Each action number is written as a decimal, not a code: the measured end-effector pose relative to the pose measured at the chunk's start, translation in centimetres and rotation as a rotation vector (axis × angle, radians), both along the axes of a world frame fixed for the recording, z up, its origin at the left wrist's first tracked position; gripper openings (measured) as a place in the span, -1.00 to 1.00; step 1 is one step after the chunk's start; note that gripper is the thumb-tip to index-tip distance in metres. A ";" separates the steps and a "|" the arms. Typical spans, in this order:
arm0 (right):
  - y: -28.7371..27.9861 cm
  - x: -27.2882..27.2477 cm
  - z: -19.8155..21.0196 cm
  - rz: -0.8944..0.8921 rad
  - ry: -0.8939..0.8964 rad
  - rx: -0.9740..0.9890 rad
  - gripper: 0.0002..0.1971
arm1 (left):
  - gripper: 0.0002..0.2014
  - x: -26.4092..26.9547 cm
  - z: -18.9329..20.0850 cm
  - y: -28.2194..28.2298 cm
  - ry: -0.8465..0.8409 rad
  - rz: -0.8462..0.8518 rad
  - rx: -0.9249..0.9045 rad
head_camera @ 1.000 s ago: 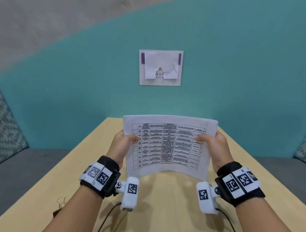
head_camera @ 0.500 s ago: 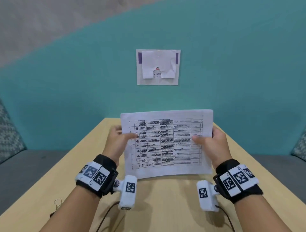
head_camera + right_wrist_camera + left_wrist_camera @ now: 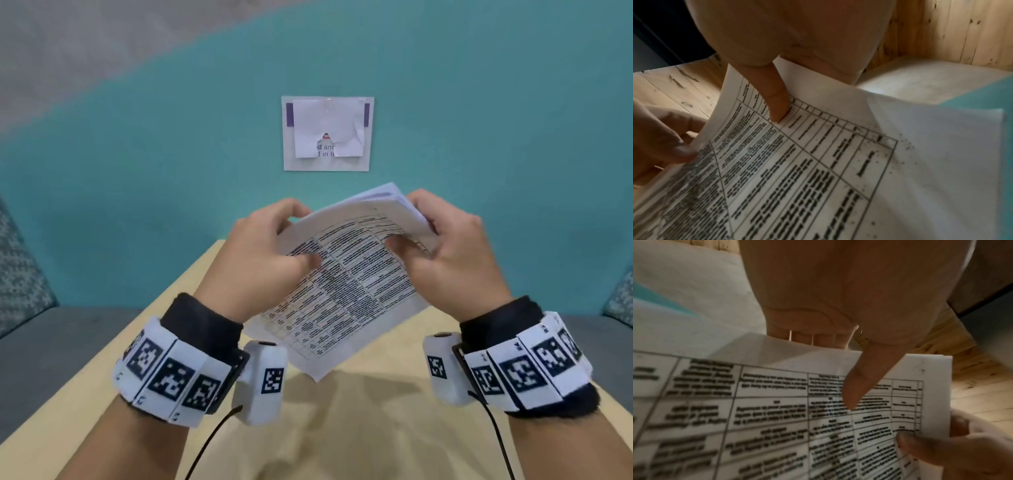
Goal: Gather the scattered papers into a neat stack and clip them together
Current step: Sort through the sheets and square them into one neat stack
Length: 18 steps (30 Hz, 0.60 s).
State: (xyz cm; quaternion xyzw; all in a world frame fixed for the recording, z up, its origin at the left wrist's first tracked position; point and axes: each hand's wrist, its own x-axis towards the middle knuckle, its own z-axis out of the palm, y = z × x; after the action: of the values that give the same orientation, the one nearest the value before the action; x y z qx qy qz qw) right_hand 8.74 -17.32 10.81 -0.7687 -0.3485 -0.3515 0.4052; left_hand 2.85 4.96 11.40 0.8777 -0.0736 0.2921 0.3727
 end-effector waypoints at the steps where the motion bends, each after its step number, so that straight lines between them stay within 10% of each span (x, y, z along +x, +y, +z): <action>1: 0.1 -0.1 0.0 0.006 -0.004 0.002 -0.76 | -0.83 0.1 0.0 0.1 -0.016 0.002 0.009; 4: 0.2 0.2 -0.2 -0.027 -0.037 0.067 -0.77 | -0.90 0.5 -0.3 0.4 -0.100 0.036 -0.007; 7: 0.2 1.2 -0.8 -0.197 -0.064 0.186 -0.34 | -0.92 1.2 -0.7 0.8 -0.150 0.049 -0.114; 11: 0.1 2.9 -2.0 -0.113 0.348 0.517 0.15 | -0.76 1.9 -0.9 1.3 -0.160 -0.027 -0.469; 14: -0.3 3.5 -2.8 0.215 0.802 0.627 -0.16 | -0.71 2.4 -1.6 1.2 -0.137 -0.100 -0.688; 18: 0.3 3.8 -3.6 0.227 0.737 0.546 -0.72 | -0.73 3.8 -3.2 1.4 -0.124 -0.077 -0.796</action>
State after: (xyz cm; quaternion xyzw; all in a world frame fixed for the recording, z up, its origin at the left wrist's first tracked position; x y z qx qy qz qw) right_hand 12.58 -17.01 7.16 -0.6646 -0.1583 -0.0876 0.7249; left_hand 6.66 6.34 8.24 0.6422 -0.0099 0.3359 0.6890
